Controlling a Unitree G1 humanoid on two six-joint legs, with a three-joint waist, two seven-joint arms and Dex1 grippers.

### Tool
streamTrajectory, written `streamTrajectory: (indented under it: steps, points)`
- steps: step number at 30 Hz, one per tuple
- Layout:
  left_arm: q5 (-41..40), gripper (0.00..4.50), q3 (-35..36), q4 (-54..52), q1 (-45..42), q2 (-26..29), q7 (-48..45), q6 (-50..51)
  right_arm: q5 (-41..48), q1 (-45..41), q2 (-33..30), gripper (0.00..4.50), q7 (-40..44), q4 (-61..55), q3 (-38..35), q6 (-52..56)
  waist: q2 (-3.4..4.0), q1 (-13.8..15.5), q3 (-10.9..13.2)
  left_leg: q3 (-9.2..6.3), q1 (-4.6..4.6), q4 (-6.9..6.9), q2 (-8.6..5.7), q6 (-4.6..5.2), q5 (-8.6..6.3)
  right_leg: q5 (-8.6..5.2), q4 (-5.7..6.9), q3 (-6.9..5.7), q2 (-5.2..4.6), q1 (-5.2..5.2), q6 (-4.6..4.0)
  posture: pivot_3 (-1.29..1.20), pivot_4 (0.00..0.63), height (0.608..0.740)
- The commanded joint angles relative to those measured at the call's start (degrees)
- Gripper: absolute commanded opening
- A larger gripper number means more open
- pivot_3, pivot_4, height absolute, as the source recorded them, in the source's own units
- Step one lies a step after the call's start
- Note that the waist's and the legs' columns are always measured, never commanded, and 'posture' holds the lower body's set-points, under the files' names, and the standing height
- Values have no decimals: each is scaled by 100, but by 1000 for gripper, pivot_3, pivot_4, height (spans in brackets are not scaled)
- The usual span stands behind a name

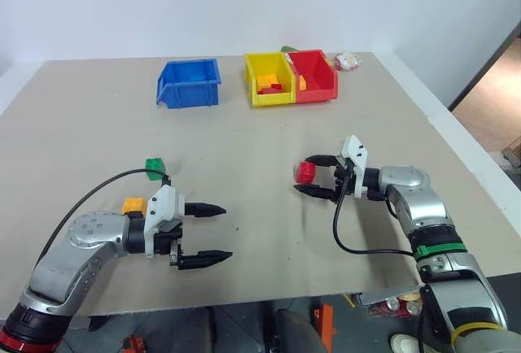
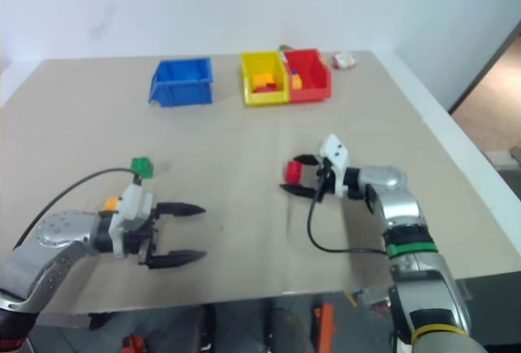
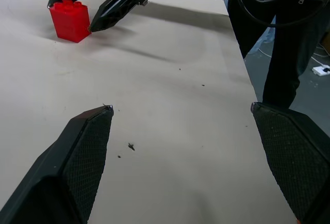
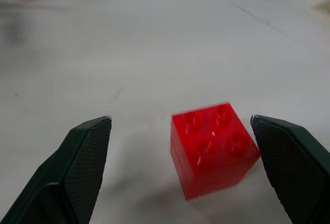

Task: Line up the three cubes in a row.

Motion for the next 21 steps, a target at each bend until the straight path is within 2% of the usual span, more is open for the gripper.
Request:
streamTrajectory:
  steps: [1, 3, 8, 9, 15, 21]
  points:
    - [6, 4500, 62, -273, 9, -30, 45, -127, -87, -273, 17, 3963, 15, 168, -54, -115, 0, 0, 0, 0, 0, 0, 0, 0, 0, 1, 0, 2, 0, 0, 1, 0, 150, 740]
    - [10, 4500, 48, -307, -2, -59, 88, -123, -117, -313, 29, 3440, 83, 275, -47, -134, 0, 0, 0, 1, 0, 0, -1, 0, 0, 3, 0, 9, 0, -2, 4, 0, 150, 740]
    - [55, 4500, 45, -297, -24, -98, 154, -145, -129, -346, 48, 1589, 117, 328, -85, -193, 0, 0, 0, 6, 0, 0, -1, 1, -1, 3, 0, 18, -1, -5, 5, 0, 150, 740]
    - [61, 4500, 42, -292, -24, -101, 158, -149, -127, -340, 41, 1341, 136, 309, -83, -201, 0, 0, 0, 6, 0, -1, -1, 1, 0, 3, 0, 20, 0, -6, 6, 0, 150, 740]
    - [62, 4500, 52, -292, -4, -129, 147, -139, -168, -279, -127, 1266, 473, -197, 55, -135, 1, 0, 0, 9, 1, 0, 0, 1, 0, 4, 1, 21, 2, -7, 6, 0, 150, 740]
    - [-106, 4500, 319, -511, 336, -202, 278, -204, 383, -299, 40, 1266, 1029, -2144, 505, 1129, 2, -17, 1, 17, 0, -4, 13, 1, -2, 7, 4, 37, 7, -20, 7, 0, 150, 740]
